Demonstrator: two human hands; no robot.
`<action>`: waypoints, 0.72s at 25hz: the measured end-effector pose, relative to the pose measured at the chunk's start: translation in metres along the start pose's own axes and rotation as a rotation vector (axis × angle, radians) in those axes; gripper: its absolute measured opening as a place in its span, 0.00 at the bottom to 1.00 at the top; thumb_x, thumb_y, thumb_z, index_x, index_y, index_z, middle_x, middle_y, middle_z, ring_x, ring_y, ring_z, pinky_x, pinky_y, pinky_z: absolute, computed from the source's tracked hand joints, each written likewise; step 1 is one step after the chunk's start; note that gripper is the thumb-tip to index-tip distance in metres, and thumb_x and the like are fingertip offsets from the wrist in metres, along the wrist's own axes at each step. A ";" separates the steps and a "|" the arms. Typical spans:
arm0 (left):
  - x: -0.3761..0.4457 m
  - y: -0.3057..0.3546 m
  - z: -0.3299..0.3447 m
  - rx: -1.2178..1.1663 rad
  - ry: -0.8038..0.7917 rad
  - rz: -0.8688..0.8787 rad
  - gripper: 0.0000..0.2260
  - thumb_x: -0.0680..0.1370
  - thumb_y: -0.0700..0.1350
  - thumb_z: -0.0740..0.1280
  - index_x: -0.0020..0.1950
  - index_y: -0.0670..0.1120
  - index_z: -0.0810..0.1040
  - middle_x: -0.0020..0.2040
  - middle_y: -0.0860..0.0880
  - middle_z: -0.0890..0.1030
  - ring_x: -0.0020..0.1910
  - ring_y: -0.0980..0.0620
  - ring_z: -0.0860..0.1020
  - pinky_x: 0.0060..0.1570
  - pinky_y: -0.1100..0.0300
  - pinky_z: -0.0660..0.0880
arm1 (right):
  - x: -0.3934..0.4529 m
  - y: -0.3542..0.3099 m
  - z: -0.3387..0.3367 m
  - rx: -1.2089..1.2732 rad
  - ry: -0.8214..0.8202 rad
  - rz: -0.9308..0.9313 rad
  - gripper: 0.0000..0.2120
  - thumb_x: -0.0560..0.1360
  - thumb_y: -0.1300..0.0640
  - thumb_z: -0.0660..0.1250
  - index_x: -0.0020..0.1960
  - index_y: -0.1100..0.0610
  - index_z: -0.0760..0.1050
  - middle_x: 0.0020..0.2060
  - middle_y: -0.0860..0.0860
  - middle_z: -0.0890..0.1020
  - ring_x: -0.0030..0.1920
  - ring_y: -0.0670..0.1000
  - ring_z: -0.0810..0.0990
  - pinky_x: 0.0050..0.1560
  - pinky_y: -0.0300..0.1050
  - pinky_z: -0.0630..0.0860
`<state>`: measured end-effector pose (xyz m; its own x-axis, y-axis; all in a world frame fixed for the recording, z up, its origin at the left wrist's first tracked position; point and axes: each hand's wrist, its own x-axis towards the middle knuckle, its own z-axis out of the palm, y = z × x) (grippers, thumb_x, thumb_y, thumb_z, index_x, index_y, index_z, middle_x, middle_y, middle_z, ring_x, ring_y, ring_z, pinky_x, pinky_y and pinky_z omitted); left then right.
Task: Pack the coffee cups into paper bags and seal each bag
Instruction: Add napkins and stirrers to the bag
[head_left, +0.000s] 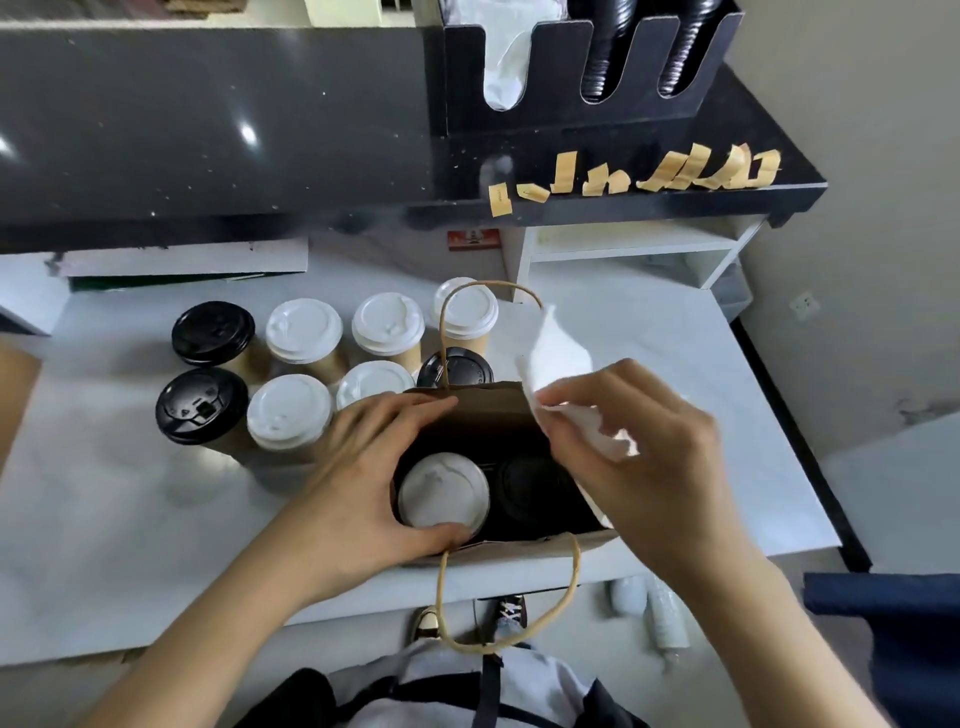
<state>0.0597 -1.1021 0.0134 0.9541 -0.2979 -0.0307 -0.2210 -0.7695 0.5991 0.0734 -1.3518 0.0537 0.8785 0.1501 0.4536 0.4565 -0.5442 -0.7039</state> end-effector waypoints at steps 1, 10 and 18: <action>0.000 0.000 0.000 -0.001 0.003 -0.001 0.45 0.61 0.68 0.74 0.76 0.65 0.64 0.71 0.68 0.64 0.72 0.65 0.57 0.71 0.63 0.57 | 0.000 -0.002 0.006 -0.052 -0.115 -0.031 0.06 0.75 0.60 0.76 0.50 0.51 0.83 0.43 0.45 0.81 0.40 0.46 0.79 0.40 0.43 0.77; 0.001 0.001 0.001 -0.023 0.012 -0.012 0.48 0.61 0.68 0.73 0.78 0.63 0.60 0.72 0.66 0.63 0.75 0.59 0.58 0.75 0.54 0.59 | 0.025 0.014 0.056 -0.322 -0.712 -0.179 0.09 0.77 0.57 0.68 0.56 0.53 0.82 0.47 0.50 0.81 0.48 0.57 0.80 0.44 0.52 0.75; -0.002 0.001 0.002 -0.040 0.035 0.007 0.48 0.64 0.62 0.80 0.79 0.62 0.60 0.73 0.64 0.63 0.75 0.60 0.57 0.76 0.55 0.59 | 0.021 0.020 0.057 -0.277 -0.925 0.090 0.21 0.79 0.34 0.62 0.50 0.49 0.84 0.41 0.47 0.85 0.42 0.47 0.82 0.47 0.49 0.79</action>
<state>0.0572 -1.1032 0.0127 0.9592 -0.2826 0.0007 -0.2197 -0.7441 0.6310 0.1091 -1.3125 0.0184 0.7264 0.6237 -0.2886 0.4363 -0.7430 -0.5076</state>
